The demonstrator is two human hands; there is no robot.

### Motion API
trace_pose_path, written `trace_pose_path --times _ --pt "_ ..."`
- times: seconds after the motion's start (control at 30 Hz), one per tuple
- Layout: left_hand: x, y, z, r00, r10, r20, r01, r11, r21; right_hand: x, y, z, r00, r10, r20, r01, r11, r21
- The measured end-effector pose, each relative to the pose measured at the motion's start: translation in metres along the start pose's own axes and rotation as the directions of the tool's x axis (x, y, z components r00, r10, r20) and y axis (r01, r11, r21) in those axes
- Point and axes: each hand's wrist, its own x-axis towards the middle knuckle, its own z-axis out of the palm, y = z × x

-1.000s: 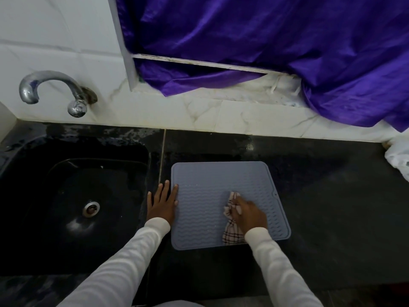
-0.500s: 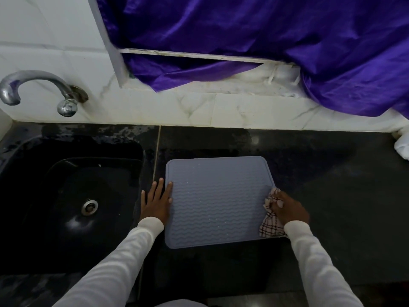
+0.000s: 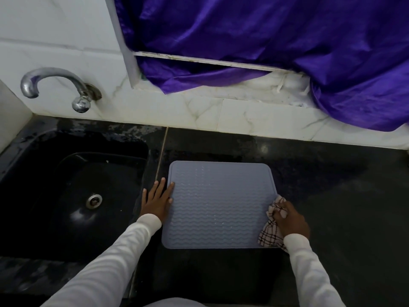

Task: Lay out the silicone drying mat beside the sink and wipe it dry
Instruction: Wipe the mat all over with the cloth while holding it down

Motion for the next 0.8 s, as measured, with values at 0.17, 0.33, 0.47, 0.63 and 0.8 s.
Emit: trace_pose_path --times 0.17,0.33,0.47,0.63,0.8 --pt "-0.002 0.000 -0.002 1.000 0.006 0.023 -0.006 1.000 -0.014 -0.013 -0.007 0.000 1.000 -0.005 0.029 0.001 0.991 0.137" --pt "0.000 0.004 0.000 0.999 -0.032 0.044 0.031 0.999 0.008 -0.038 -0.041 0.016 0.981 -0.189 0.052 0.175 0.963 0.203" --pt "-0.001 0.006 -0.002 0.998 -0.038 0.043 0.037 0.999 0.012 -0.054 -0.101 0.057 0.908 -0.402 0.116 0.370 0.901 0.227" --pt "-0.001 0.004 -0.003 0.999 -0.018 0.039 0.017 1.000 0.013 -0.076 -0.193 0.115 0.827 -0.528 0.193 0.545 0.838 -0.040" --pt "-0.002 -0.002 0.001 0.999 0.005 0.046 -0.008 0.998 0.060 -0.097 -0.218 0.157 0.833 -0.500 0.237 0.534 0.838 -0.109"
